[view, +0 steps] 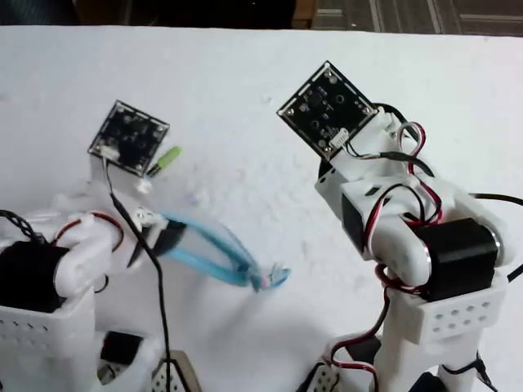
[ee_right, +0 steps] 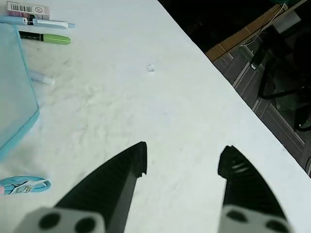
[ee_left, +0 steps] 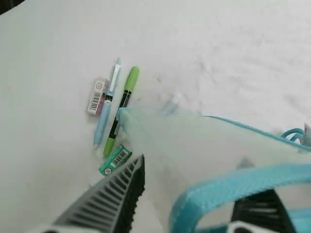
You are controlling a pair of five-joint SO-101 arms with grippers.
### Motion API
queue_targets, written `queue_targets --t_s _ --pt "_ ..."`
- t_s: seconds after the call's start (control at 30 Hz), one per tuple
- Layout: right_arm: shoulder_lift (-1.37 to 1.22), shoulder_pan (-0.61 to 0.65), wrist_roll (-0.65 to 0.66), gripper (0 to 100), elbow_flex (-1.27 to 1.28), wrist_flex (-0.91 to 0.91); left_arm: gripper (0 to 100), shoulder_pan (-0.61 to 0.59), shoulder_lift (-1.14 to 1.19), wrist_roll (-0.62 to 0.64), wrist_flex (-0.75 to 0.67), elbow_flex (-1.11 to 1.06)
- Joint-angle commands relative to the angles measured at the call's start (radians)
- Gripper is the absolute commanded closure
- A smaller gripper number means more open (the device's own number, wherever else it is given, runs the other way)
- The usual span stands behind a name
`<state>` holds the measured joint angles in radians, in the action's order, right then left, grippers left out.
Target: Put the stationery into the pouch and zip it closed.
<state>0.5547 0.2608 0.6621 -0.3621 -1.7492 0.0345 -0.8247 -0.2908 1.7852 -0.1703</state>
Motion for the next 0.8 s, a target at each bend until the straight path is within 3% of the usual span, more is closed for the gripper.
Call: queue_targets --t_s 0.0,0.17,0.4,0.47,0.6,0.77 --pt "0.021 -0.005 -0.014 75.1 -0.002 -0.013 82 -0.028 -0.008 0.006 -0.006 0.003" --pt "0.021 -0.005 -0.018 75.1 -0.002 -0.012 98 -0.027 -0.004 0.012 -0.008 0.005" --pt "0.021 -0.005 -0.021 75.1 -0.003 -0.012 98 -0.027 -0.005 0.025 -0.006 0.014" --pt "0.021 -0.005 -0.021 75.1 -0.003 -0.012 98 -0.028 -0.005 0.095 -0.008 0.043" --pt "0.021 -0.005 -0.078 75.1 -0.005 -0.012 98 -0.059 -0.004 0.219 -0.008 0.215" --pt "0.021 -0.007 -0.1 75.1 -0.005 -0.01 98 -0.185 -0.004 0.241 -0.008 0.456"
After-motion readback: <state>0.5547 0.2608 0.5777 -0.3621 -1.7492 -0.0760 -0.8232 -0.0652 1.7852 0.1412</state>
